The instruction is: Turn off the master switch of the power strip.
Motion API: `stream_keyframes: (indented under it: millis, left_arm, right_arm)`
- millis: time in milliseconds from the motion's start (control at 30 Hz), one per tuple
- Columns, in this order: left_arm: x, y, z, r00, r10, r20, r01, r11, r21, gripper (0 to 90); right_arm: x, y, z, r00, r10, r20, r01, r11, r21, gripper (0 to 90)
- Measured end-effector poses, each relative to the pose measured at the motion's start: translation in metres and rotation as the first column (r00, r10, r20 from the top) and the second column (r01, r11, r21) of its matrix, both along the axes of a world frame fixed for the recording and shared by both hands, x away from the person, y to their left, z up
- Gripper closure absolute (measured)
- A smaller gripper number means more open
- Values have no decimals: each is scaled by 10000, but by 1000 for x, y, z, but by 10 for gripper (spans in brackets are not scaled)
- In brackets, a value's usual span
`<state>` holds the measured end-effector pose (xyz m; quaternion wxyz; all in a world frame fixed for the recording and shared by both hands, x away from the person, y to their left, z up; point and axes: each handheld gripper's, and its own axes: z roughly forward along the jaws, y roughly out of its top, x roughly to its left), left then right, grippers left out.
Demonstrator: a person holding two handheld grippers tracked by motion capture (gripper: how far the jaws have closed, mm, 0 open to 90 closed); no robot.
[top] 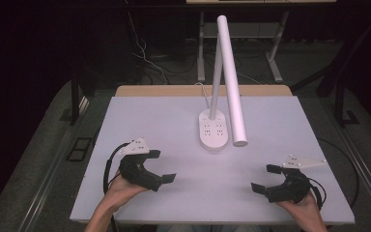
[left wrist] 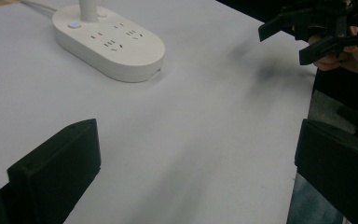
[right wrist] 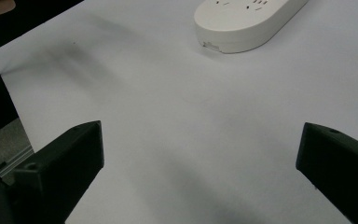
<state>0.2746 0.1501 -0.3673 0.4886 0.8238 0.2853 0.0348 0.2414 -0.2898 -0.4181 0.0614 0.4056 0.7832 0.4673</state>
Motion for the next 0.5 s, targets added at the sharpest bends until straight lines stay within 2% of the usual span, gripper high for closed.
stream_keyframes:
  millis: [500]
  left_arm:
    - [15,-4,8,9999,-91,-84,92,9999,69,0]
  right_arm:
    - [1,0,-1,10000,57,-29,-57,10000,-26,2]
